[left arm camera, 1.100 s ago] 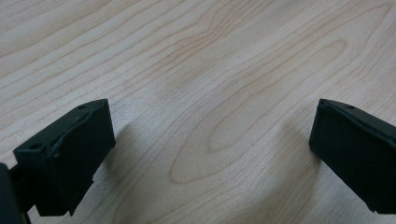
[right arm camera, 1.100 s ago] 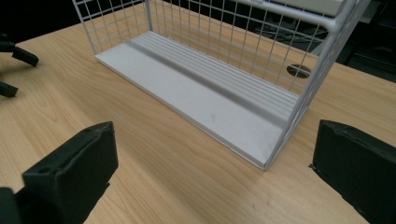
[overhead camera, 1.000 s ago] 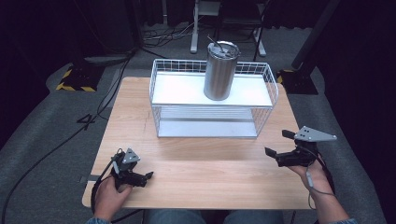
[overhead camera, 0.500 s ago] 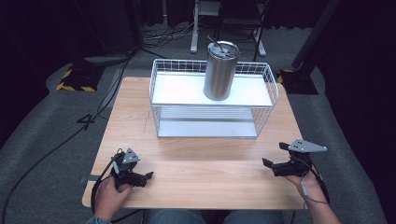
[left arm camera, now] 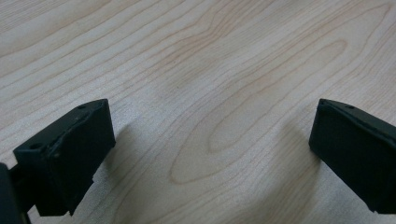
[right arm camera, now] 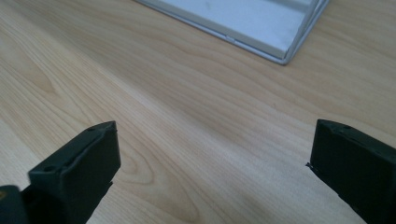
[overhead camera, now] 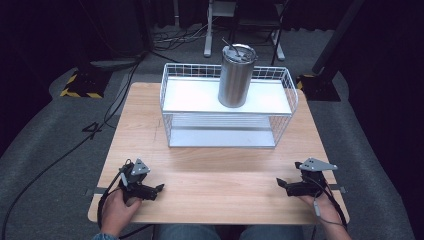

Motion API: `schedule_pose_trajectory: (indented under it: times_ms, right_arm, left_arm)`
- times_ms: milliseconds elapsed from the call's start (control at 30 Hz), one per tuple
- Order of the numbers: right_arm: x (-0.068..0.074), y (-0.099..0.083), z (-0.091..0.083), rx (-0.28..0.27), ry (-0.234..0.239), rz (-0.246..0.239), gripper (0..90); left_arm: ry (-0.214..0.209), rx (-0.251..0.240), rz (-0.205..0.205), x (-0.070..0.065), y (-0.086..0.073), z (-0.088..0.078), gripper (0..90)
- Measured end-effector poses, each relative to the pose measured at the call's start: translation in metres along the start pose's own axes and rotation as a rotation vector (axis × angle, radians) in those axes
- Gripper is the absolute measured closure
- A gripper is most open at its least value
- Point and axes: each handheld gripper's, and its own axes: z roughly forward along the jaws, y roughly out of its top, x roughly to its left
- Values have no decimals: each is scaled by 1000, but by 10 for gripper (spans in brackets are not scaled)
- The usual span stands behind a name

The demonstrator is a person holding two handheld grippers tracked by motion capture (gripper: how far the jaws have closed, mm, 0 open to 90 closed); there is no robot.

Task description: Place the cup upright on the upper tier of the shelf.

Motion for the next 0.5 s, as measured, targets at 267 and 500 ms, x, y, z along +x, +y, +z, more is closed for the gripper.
schedule_pose_trajectory:
  times_ms: [267,500]
  right_arm:
    - [8,-8,11,47,-18,-16,29]
    - [11,-10,15,90,-35,-20,29]
  left_arm:
    - [0,0,0,0,0,0,6]
    - [0,0,0,0,0,0,6]
